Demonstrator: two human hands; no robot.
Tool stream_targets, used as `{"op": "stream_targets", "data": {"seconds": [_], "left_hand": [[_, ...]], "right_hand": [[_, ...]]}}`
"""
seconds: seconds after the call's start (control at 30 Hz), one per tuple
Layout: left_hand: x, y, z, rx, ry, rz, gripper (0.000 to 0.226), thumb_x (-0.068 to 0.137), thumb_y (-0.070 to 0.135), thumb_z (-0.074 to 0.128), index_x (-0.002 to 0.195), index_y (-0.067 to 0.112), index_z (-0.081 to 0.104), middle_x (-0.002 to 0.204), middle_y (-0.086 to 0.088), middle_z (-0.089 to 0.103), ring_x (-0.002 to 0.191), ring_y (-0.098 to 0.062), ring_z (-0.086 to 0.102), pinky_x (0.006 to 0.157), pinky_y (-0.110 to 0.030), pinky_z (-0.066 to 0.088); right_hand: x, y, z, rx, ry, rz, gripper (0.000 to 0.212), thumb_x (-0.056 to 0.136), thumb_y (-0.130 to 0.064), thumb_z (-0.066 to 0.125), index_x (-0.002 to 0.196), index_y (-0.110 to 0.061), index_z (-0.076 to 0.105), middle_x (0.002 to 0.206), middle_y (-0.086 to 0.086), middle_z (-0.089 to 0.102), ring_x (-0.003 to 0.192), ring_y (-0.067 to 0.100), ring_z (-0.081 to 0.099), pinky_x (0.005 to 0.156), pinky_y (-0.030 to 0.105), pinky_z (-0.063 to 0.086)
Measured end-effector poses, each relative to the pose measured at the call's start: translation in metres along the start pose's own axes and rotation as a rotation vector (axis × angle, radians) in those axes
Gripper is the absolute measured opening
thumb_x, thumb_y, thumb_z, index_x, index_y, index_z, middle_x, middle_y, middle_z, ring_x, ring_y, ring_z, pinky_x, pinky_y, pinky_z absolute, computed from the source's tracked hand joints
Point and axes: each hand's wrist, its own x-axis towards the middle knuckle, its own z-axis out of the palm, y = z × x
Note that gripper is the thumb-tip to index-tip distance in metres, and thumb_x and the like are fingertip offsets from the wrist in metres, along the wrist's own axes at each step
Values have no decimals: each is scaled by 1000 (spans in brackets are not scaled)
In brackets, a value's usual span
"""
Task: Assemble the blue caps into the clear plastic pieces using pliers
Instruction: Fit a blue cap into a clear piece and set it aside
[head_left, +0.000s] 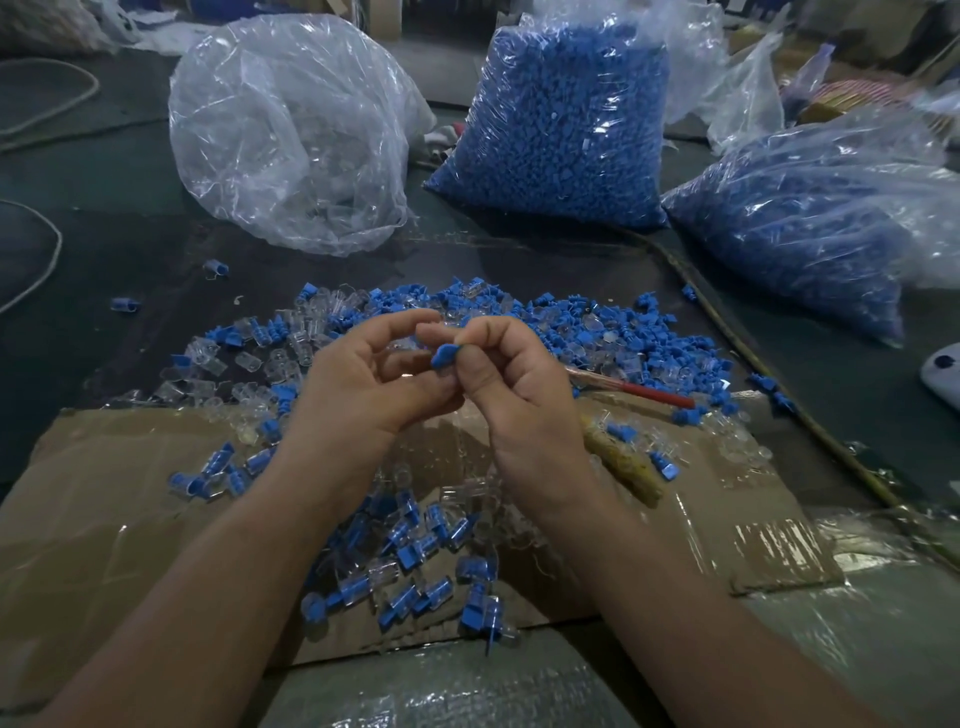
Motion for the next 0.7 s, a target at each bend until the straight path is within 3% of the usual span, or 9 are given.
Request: {"op": "stream_targets", "data": {"seconds": [0.1,0.23,0.37,0.53,0.7], "left_hand": [[0,2,-1,-4,34,11,35,64,13,63,99,16,60,72,-3,71,69,-15,70,58,-20,54],[1,4,-2,1,40,-2,31,67,17,61,98,16,62,73,-8,72,63,-17,69,53,-21,53],[1,5,-4,-9,48,-20,23,75,13,60,96,19,66,74,-7,71,63,-17,68,53,-21,52],[2,6,-3,-1,47,-37,17,82,5,55,80,12,71,70,-7,69,61,-16,66,53,-19,52],[2,5,-3,17,60,-77,14,84,4,55,80,7,68,76,-8,71,66,-18,68,55,-21,54]], "right_hand": [[0,-1,2,51,2,24,19,94,1,38,84,-13,47,103,2,63,97,7,62,77,18,49],[0,-3,1,113,19,53,18,96,-1,34,85,-11,43,103,2,64,91,11,64,75,21,52],[1,-3,-4,-62,144,14,20,96,-3,36,84,-16,44,103,0,62,95,18,60,84,30,52],[5,-5,-12,-186,290,-43,22,93,-1,43,84,-20,48,79,-1,56,69,4,55,63,17,49],[5,-4,-13,-265,259,-44,30,92,1,43,84,-24,56,73,-8,57,63,0,53,57,16,46]]}}
